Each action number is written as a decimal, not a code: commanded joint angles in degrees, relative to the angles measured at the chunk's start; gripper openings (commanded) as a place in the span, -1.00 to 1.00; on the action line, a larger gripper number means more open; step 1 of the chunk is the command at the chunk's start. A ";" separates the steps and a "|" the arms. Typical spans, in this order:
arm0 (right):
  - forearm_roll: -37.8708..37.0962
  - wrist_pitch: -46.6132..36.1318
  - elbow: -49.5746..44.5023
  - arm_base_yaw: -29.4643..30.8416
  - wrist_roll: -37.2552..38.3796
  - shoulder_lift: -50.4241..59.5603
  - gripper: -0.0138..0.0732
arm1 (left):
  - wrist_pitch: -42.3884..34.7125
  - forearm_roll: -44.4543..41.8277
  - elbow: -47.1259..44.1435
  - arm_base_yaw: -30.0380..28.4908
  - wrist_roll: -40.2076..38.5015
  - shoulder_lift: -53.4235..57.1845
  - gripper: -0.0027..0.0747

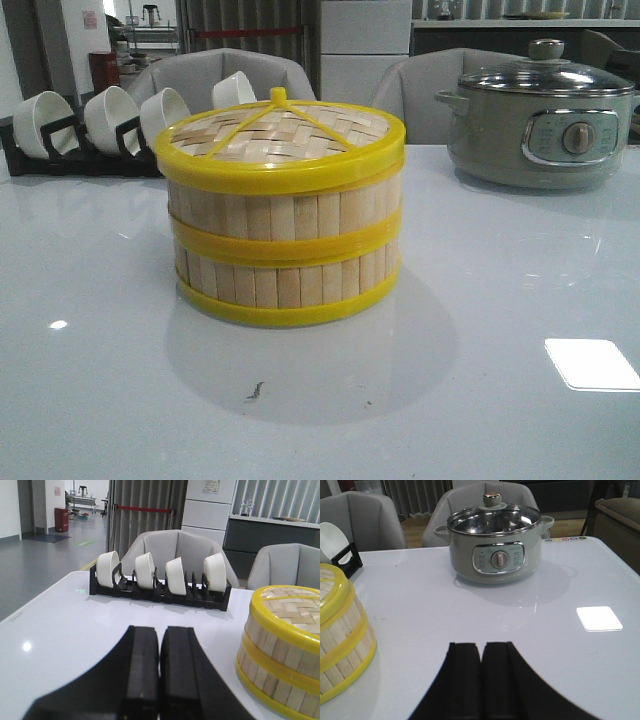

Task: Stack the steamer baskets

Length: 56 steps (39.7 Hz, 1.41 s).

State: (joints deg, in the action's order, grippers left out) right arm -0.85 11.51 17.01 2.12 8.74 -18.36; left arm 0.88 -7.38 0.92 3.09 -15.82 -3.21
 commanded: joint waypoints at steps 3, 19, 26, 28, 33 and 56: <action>-0.48 -4.71 1.78 0.33 -0.36 -0.26 -0.56 | -4.39 1.38 -1.40 -0.34 -0.58 2.89 -0.71; -0.48 -4.71 1.78 0.33 -0.36 -0.26 -0.56 | -1.80 -0.30 -1.38 -0.34 -0.58 4.12 -0.71; -0.48 -4.71 1.78 0.33 -0.36 -0.26 -0.56 | -1.80 -0.30 -1.38 -0.34 -0.58 4.13 -0.71; -0.48 -4.71 1.78 0.33 -0.36 -0.26 -0.56 | -1.80 -0.30 -1.38 -0.34 -0.58 4.13 -0.71; -0.48 -4.71 1.78 0.33 -0.36 -0.26 -0.56 | -2.19 0.24 -1.38 -0.34 -0.44 4.13 -0.71; -0.48 -4.71 1.78 0.33 -0.36 -0.26 -0.56 | -2.38 6.16 -1.38 -0.57 12.40 4.13 -0.71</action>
State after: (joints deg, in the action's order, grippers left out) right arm -0.85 11.51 17.01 2.12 8.74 -18.36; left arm 3.49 -1.07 -0.41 2.65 -3.70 0.23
